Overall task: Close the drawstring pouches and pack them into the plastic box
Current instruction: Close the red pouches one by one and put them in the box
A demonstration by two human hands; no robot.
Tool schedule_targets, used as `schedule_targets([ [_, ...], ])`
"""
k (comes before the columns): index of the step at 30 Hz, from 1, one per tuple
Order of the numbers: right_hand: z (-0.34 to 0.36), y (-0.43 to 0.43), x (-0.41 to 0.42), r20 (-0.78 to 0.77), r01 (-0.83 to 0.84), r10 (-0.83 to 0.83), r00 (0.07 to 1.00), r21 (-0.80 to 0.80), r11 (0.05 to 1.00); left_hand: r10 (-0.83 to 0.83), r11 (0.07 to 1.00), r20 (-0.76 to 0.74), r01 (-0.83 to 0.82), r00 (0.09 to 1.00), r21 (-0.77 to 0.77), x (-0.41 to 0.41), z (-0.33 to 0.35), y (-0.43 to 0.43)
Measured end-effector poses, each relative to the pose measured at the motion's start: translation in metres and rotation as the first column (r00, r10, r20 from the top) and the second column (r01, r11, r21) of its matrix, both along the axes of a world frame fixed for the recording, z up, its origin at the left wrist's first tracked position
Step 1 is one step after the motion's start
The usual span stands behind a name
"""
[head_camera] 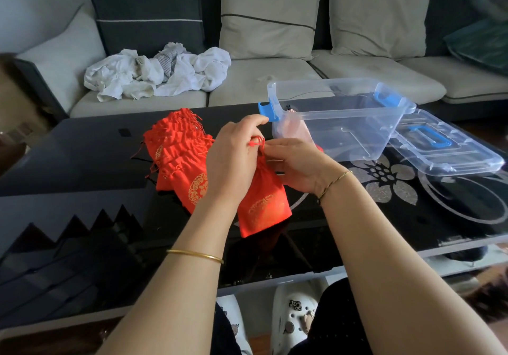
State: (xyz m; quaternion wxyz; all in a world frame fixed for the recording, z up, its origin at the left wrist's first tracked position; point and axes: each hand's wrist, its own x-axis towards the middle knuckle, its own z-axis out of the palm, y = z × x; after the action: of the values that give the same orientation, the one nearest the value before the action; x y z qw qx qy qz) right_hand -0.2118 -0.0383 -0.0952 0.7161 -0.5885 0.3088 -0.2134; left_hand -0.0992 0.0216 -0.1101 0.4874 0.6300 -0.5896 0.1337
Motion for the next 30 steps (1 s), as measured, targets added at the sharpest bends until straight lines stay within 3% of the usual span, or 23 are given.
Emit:
schedule_targets([
  [4, 0.002, -0.002, 0.000, 0.010, 0.058, -0.058, 0.998, 0.000, 0.998, -0.012, 1.000, -0.007, 0.012, 1.000, -0.025, -0.004, 0.005, 0.001],
  [7, 0.009, -0.003, 0.000, 0.025, 0.200, -0.200, 0.980, -0.016, 0.980, -0.079, 0.997, -0.202, 0.078, 0.976, -0.013, -0.003, 0.004, 0.001],
  [10, 0.013, 0.001, 0.001, -0.027, 0.319, -0.332, 0.943, -0.213, 0.924, -0.156, 0.985, -0.413, 0.174, 0.897, 0.006, -0.003, 0.004, 0.001],
  [12, 0.012, 0.002, 0.001, 0.012, 0.383, -0.391, 0.920, -0.239, 0.892, -0.156, 0.981, -0.515, 0.191, 0.843, 0.015, -0.004, 0.006, 0.002],
  [14, 0.012, -0.001, 0.000, 0.076, 0.468, -0.462, 0.884, -0.108, 0.877, -0.104, 0.986, -0.607, 0.162, 0.788, 0.042, -0.001, 0.008, 0.002],
  [16, 0.010, -0.004, -0.003, 0.159, 0.483, -0.507, 0.847, 0.167, 0.859, -0.035, 0.987, -0.673, 0.130, 0.738, 0.091, 0.002, 0.009, 0.002],
  [18, 0.007, -0.006, -0.006, 0.277, 0.343, -0.508, 0.816, 0.474, 0.811, 0.044, 0.986, -0.670, 0.074, 0.741, 0.148, 0.004, 0.006, 0.002],
  [20, 0.003, -0.007, -0.008, 0.338, 0.222, -0.508, 0.792, 0.616, 0.756, 0.116, 0.980, -0.677, 0.028, 0.727, 0.198, 0.004, 0.005, 0.002],
  [24, -0.008, -0.012, -0.005, 0.256, 0.281, -0.608, 0.751, 0.710, 0.646, 0.124, 0.989, -0.862, 0.008, 0.491, 0.147, 0.000, 0.013, 0.001],
  [27, -0.016, -0.013, -0.002, 0.180, 0.345, -0.645, 0.743, 0.723, 0.599, -0.040, 0.995, -0.947, 0.104, 0.319, -0.007, -0.008, 0.019, 0.003],
  [29, -0.016, -0.012, -0.002, 0.157, 0.383, -0.632, 0.759, 0.677, 0.628, -0.135, 0.979, -0.952, 0.185, 0.276, -0.086, -0.011, 0.020, 0.005],
  [30, -0.015, -0.013, -0.003, 0.151, 0.404, -0.620, 0.770, 0.637, 0.657, -0.137, 0.973, -0.941, 0.219, 0.309, -0.070, -0.010, 0.020, 0.005],
])
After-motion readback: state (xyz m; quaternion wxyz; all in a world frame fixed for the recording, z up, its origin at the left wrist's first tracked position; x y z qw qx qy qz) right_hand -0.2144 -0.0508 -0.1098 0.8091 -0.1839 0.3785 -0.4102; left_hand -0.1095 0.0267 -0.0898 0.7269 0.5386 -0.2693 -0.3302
